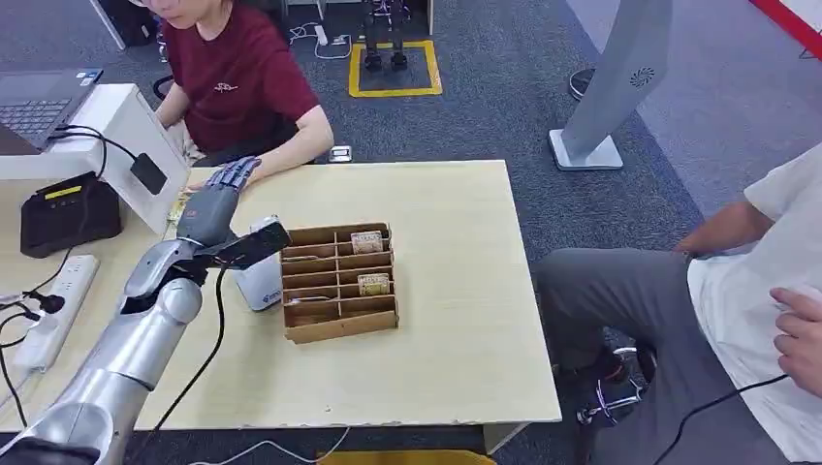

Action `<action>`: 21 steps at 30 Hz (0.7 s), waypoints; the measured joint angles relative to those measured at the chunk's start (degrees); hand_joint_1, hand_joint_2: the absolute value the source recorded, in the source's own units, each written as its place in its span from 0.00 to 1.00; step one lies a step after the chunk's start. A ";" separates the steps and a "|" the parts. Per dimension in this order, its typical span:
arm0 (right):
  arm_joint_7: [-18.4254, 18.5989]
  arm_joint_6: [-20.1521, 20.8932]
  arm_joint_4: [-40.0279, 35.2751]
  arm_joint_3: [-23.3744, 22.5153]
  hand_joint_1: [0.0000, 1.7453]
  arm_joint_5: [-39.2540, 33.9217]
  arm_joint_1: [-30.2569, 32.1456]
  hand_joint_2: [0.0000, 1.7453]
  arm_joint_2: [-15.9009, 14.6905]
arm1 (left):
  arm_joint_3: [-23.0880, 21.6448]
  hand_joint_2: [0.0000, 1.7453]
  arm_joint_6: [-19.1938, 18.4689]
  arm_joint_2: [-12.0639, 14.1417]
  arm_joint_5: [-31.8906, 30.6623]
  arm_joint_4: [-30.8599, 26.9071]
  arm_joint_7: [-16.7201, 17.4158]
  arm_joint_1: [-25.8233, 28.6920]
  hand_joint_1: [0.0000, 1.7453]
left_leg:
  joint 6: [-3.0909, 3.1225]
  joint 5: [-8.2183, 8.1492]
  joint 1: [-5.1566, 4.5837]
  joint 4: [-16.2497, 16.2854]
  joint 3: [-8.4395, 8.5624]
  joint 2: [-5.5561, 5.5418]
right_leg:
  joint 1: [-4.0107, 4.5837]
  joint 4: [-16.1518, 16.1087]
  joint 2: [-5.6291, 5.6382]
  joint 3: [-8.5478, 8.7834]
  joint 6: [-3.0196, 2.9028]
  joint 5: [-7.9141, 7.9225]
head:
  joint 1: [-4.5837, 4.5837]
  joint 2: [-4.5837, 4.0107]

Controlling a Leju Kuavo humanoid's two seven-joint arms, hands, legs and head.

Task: Pass the card to the sensor for recognition and then transmit it.

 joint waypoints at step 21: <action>-0.05 0.00 0.02 -0.09 0.00 0.00 0.26 1.00 -0.02 | -1.01 1.00 -1.14 1.31 0.81 -6.63 0.17 2.39 0.00 | -0.01 0.02 0.00 0.00 -0.01 0.00 | 0.00 0.01 -0.01 -0.03 0.00 0.01 | 0.00 0.00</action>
